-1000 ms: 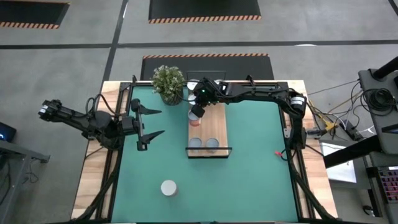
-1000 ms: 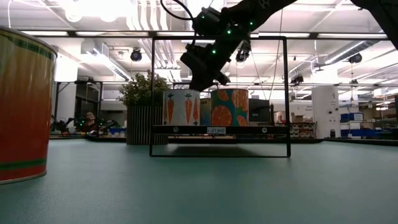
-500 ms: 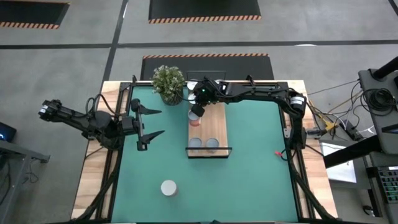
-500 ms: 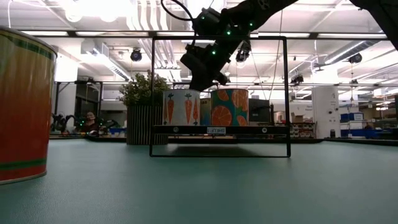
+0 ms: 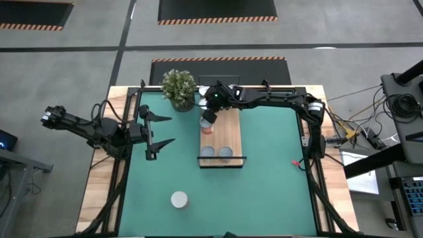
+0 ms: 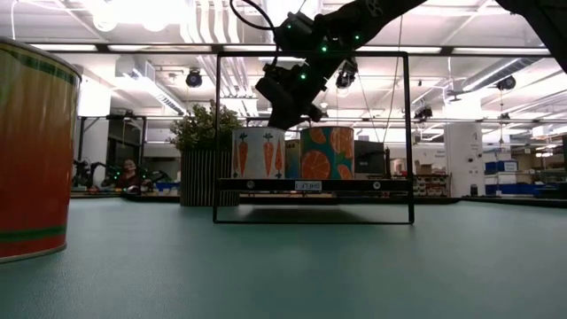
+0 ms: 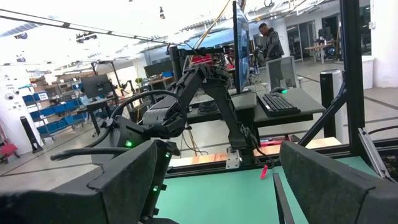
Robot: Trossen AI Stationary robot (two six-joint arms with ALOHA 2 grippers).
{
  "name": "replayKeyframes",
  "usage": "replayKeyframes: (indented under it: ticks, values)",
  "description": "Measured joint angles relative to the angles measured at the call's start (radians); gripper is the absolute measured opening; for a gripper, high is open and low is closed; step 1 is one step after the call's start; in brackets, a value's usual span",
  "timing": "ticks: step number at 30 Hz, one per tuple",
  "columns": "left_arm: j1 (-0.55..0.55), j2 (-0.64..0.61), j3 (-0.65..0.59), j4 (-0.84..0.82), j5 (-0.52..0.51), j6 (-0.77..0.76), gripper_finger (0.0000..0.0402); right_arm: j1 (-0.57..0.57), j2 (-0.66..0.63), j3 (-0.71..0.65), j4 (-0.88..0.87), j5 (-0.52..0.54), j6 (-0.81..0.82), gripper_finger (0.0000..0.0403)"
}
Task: Pick and place cans onto a shelf
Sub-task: Put the canned peaches on the shelf
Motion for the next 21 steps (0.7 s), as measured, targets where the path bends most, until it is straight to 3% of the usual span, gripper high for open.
replayKeyframes:
  ticks: [21]
  values:
    - [0.0, 0.0, 0.0, 0.0, 0.0, 0.0, 0.0322, -0.011, -0.019, 0.0, 0.006, -0.001, -0.001, 0.0012]
